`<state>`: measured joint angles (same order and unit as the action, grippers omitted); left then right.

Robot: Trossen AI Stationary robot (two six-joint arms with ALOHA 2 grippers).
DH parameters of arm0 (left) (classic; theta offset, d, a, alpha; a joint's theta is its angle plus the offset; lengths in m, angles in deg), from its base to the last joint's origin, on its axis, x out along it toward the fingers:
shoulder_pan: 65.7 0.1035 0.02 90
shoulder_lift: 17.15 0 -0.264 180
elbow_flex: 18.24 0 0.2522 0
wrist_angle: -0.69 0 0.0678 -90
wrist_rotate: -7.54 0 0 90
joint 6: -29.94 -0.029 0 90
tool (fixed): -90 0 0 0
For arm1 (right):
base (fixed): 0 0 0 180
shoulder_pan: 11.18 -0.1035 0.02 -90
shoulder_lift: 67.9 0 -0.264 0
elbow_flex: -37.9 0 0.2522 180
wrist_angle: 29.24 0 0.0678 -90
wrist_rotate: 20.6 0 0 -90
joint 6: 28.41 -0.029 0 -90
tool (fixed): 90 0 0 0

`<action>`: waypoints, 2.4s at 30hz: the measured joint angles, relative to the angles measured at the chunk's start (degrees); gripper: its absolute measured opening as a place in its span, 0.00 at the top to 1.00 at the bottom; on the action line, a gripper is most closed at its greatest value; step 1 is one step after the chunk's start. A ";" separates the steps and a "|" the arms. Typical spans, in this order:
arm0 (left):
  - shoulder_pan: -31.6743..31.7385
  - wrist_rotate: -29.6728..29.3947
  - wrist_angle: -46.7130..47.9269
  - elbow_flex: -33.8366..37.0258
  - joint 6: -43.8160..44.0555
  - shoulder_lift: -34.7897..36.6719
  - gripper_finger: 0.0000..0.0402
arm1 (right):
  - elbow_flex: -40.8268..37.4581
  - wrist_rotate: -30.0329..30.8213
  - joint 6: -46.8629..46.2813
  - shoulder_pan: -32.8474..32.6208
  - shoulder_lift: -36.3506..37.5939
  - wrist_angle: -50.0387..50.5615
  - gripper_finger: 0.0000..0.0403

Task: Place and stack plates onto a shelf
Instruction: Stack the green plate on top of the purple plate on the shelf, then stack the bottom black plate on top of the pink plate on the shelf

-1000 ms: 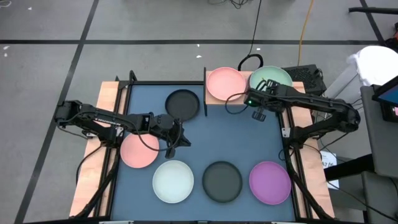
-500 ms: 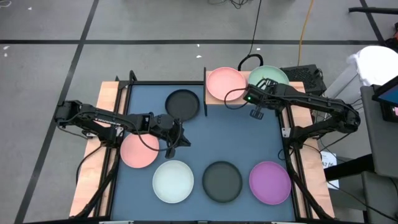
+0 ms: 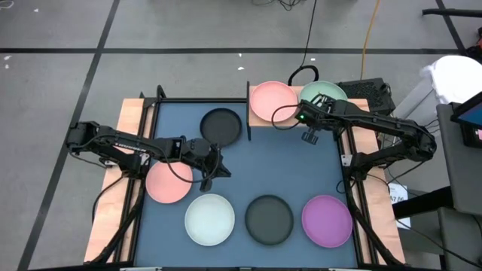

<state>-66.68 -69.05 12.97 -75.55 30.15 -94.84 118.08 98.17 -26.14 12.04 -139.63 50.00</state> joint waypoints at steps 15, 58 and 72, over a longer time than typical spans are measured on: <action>-0.68 -0.04 -0.02 0.00 0.00 0.00 0.91 | 0.00 1.31 -1.58 -0.04 1.39 -0.59 0.78; -5.43 -6.14 -0.48 0.00 -1.03 0.02 0.91 | -2.74 -9.04 -24.61 -16.82 17.38 0.34 0.68; -11.27 -8.21 -4.42 0.00 -2.28 0.02 0.91 | -20.12 -9.22 -31.90 -30.01 17.35 -15.85 0.68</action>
<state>-77.95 -77.26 8.55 -75.55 27.87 -94.81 97.96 88.95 -58.04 -17.97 -122.27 34.15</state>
